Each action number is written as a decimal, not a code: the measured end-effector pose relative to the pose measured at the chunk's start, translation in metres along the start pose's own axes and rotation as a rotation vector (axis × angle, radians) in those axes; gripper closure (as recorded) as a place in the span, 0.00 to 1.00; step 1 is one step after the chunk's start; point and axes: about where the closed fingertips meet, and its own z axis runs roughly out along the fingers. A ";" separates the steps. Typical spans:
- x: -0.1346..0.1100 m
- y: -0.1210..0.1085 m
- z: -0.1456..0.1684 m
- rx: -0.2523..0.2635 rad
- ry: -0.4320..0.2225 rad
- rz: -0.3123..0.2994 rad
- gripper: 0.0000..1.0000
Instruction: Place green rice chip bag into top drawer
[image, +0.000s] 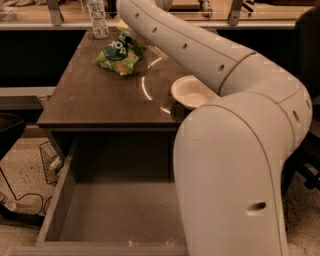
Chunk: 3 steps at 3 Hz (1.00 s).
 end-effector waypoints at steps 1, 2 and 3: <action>-0.001 -0.022 0.025 0.093 -0.036 0.035 0.00; -0.002 -0.035 0.035 0.120 -0.056 0.020 0.00; -0.027 -0.057 0.047 0.133 -0.133 -0.028 0.00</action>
Offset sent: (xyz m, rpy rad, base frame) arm 0.0528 0.0452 0.0005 0.1209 -0.0245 0.1254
